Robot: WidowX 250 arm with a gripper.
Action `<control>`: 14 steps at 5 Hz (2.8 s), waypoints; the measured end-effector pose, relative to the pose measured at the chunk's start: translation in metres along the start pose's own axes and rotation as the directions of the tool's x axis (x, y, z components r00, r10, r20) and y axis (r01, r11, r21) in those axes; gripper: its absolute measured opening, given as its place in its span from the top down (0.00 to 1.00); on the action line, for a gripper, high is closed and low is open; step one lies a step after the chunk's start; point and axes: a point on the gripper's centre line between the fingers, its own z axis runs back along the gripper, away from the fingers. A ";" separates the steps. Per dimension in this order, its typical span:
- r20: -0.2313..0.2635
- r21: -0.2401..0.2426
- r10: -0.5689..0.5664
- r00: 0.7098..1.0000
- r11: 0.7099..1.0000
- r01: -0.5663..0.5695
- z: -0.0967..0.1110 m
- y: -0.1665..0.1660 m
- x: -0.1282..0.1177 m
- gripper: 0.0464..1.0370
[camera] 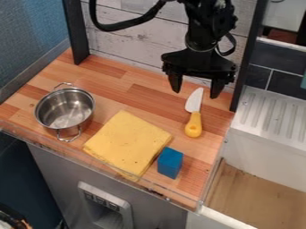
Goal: Put the yellow cloth in the upper left corner of the table
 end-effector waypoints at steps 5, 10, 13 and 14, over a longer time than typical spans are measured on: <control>-0.153 0.076 0.096 0.983 0.993 -0.085 -0.017 0.067 -0.066 0.04; -0.264 0.060 0.171 0.949 0.985 -0.161 -0.051 0.092 -0.093 0.04; -0.209 0.025 0.181 0.961 0.983 -0.180 -0.068 0.085 -0.054 0.04; -0.183 0.022 0.209 0.961 0.978 -0.209 -0.076 0.086 -0.030 0.04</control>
